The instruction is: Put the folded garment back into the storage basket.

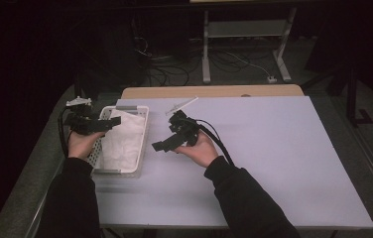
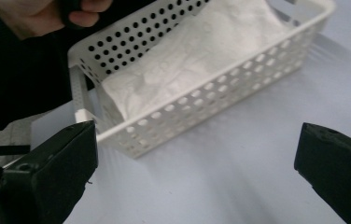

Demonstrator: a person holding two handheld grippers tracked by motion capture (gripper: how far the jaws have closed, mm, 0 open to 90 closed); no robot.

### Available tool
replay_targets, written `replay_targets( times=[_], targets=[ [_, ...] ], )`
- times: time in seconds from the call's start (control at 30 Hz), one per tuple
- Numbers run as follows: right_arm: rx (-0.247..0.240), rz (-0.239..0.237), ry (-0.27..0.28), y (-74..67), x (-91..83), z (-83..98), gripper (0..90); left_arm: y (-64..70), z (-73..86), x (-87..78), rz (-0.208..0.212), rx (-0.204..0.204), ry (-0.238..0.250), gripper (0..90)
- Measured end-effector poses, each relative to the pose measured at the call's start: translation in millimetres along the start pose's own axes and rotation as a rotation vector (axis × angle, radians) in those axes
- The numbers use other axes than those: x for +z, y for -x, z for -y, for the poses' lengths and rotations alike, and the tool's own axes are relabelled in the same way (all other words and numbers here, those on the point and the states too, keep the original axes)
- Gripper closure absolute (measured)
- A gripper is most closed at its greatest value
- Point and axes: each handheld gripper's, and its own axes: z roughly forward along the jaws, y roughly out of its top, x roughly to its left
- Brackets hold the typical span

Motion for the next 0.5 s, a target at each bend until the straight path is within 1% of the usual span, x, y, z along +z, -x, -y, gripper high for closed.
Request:
replay_targets(
  times=[0.03,0.17,0.23,0.27,0.3,0.33,0.4,0.43,0.5],
  targets=[
    [-0.001,0.013,0.004,4.8,-5.5,2.1,0.0,1.9,0.0,-0.2,0.002,0.007,0.000,0.0],
    [0.002,0.032,0.008,12.6,-17.1,6.5,0.0,8.3,0.0,-1.9,0.011,0.025,0.001,0.0],
    [0.006,0.037,0.014,15.9,-23.2,8.7,0.0,11.1,0.5,-3.4,0.019,0.031,0.010,0.0],
    [0.006,0.039,0.021,17.3,-26.3,9.8,0.0,12.8,0.9,-4.2,0.023,0.037,0.022,0.0],
    [0.006,0.039,0.021,17.3,-26.3,9.8,0.0,12.8,0.9,-4.2,0.023,0.037,0.022,0.0],
    [0.002,0.050,0.027,20.4,-34.2,12.2,0.0,16.0,2.1,-5.8,0.033,0.045,0.036,0.0],
    [0.006,0.052,0.032,21.3,-36.6,12.9,0.0,16.0,2.1,-5.8,0.033,0.045,0.036,0.0],
    [0.010,0.055,0.040,24.7,-43.9,15.4,0.0,21.7,4.2,-6.1,0.029,0.065,0.024,0.0],
    [0.009,0.065,0.041,27.0,-50.1,17.3,0.0,24.2,5.6,-6.8,0.034,0.071,0.025,0.0]
  ],
)
